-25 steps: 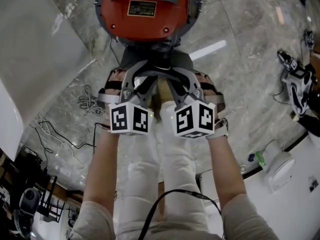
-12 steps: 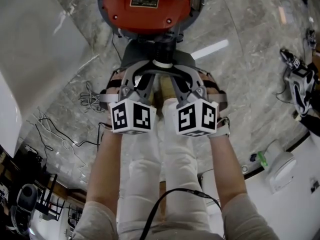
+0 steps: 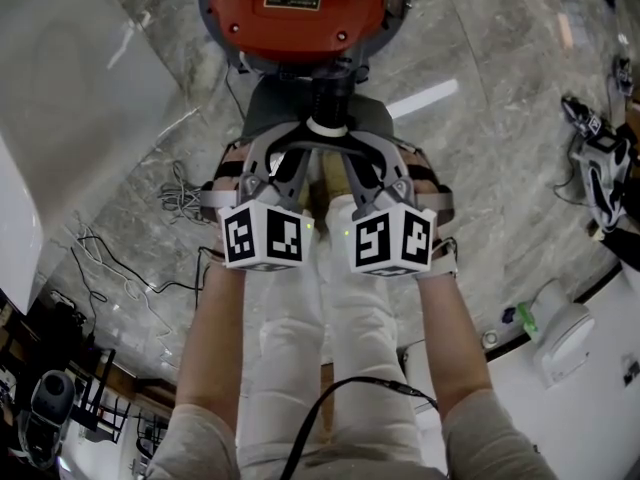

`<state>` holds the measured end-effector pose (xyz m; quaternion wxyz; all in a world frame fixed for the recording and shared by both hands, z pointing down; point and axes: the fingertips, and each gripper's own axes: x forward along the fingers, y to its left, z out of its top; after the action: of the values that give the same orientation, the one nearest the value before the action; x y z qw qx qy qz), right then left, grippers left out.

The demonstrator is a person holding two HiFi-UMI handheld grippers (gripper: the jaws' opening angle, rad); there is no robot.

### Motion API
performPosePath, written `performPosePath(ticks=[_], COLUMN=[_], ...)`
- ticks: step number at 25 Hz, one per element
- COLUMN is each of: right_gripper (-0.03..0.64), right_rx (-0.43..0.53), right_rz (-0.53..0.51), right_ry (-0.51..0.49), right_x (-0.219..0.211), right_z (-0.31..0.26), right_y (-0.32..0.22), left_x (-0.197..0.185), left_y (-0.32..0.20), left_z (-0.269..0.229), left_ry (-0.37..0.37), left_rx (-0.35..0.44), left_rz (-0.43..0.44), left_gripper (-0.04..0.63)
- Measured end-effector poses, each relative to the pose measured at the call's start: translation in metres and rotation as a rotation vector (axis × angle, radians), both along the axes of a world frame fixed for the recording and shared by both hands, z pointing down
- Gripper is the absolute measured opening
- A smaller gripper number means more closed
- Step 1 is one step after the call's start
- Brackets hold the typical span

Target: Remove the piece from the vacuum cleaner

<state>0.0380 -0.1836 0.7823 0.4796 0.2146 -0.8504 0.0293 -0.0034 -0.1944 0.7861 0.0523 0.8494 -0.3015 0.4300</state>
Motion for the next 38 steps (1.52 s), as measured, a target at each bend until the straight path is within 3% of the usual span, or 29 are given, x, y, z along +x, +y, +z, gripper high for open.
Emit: performPosePath(ticks=[5,12,17,38], right_gripper=[0.048,0.048,0.048,0.048], right_rx=[-0.014,0.004,-0.017,0.019], right_rz=[0.019,-0.081,-0.082,-0.151], right_ry=[-0.015,0.028,0.019,-0.067], right_x=[0.004,0.003,0.003,-0.004], right_z=[0.010,0.027,0.026,-0.064], right_y=[0.004,0.040,0.056,0.055], left_x=[0.002,0.003,0.003,-0.003], left_y=[0.006,0.045,0.061,0.061], left_z=[0.010,0.029,0.027,-0.058], left_ry=[0.019,-0.008,-0.001,0.086], left_rx=[-0.043,-0.068,-0.093,-0.102], left_rz=[-0.027,-0.006,-0.024,-0.106], left_gripper=[0.084,0.081,0.081,0.081])
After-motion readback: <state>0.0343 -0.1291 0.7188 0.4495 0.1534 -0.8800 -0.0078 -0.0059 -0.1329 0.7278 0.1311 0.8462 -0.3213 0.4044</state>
